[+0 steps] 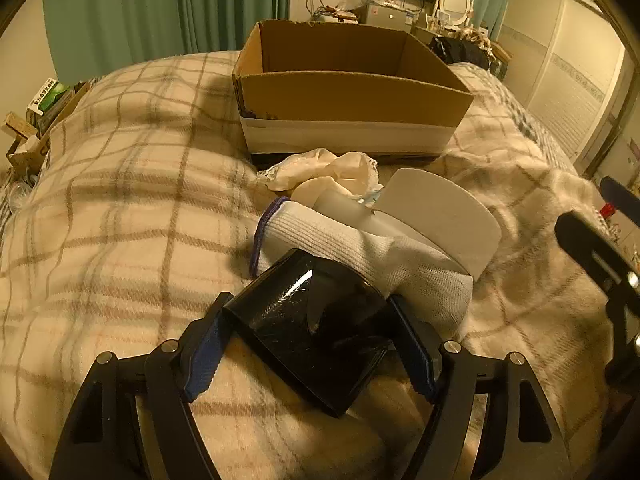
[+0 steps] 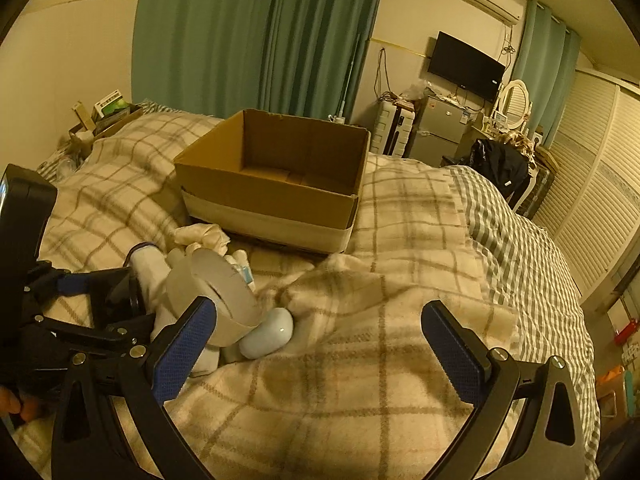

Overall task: Organize objects
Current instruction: 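Grasp the black case with the left tool while the right tool grasps the white sock, then carry the black case and sock over the cardboard box and open both tools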

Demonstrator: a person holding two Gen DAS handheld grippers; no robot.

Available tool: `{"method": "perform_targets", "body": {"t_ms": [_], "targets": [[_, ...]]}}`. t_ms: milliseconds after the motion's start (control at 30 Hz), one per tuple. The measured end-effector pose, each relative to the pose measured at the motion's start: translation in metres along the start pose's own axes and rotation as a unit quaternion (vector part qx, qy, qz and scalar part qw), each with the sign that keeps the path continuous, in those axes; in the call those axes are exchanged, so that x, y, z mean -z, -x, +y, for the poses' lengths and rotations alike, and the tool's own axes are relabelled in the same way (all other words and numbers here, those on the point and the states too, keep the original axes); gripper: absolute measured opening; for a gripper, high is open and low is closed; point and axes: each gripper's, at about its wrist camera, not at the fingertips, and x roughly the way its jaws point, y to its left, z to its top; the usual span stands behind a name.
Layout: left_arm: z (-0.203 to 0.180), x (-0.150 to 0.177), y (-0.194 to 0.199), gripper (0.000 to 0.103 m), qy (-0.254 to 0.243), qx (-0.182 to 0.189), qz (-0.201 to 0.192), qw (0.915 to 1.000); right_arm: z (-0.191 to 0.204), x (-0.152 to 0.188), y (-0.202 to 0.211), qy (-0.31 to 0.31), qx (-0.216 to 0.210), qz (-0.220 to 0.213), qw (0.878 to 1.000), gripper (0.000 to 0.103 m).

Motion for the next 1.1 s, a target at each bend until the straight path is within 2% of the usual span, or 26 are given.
{"method": "perform_targets", "body": {"t_ms": [200, 300, 467, 600, 633, 667, 700, 733, 833, 1100], "targets": [[0.023, 0.000, 0.042, 0.078, 0.040, 0.019, -0.030, 0.9986, 0.016, 0.002, 0.013, 0.006, -0.018, 0.015, 1.000, 0.102], [0.037, -0.001, 0.058, 0.078, 0.046, 0.010, -0.044, 0.9979, 0.032, 0.003, 0.008, 0.023, -0.030, 0.039, 0.999, 0.102], [0.051, 0.000, 0.076, 0.078, 0.031, -0.025, -0.075, 0.9964, 0.059, 0.005, -0.021, 0.040, -0.079, 0.097, 0.991, 0.095], [0.058, 0.000, 0.075, 0.078, 0.032, -0.022, -0.079, 0.9961, 0.077, 0.011, -0.047, 0.042, -0.117, 0.146, 0.981, 0.076], [0.059, 0.000, 0.073, 0.078, 0.034, -0.018, -0.077, 0.9963, 0.080, 0.012, -0.053, 0.042, -0.120, 0.156, 0.980, 0.069], [0.060, 0.001, 0.071, 0.078, 0.037, -0.014, -0.075, 0.9964, 0.083, 0.014, -0.056, 0.045, -0.117, 0.162, 0.979, 0.065], [0.060, 0.002, 0.070, 0.078, 0.038, -0.012, -0.073, 0.9965, 0.086, 0.017, -0.060, 0.049, -0.111, 0.170, 0.978, 0.056], [0.059, 0.003, 0.069, 0.078, 0.038, -0.009, -0.071, 0.9967, 0.086, 0.018, -0.060, 0.049, -0.113, 0.172, 0.977, 0.044], [0.056, 0.006, 0.064, 0.078, 0.035, -0.005, -0.066, 0.9972, 0.086, 0.018, -0.052, 0.051, -0.111, 0.161, 0.979, 0.038], [0.045, 0.010, 0.080, 0.078, 0.024, -0.002, -0.084, 0.9962, 0.078, 0.007, -0.001, 0.054, -0.086, 0.095, 0.990, 0.032]]}}
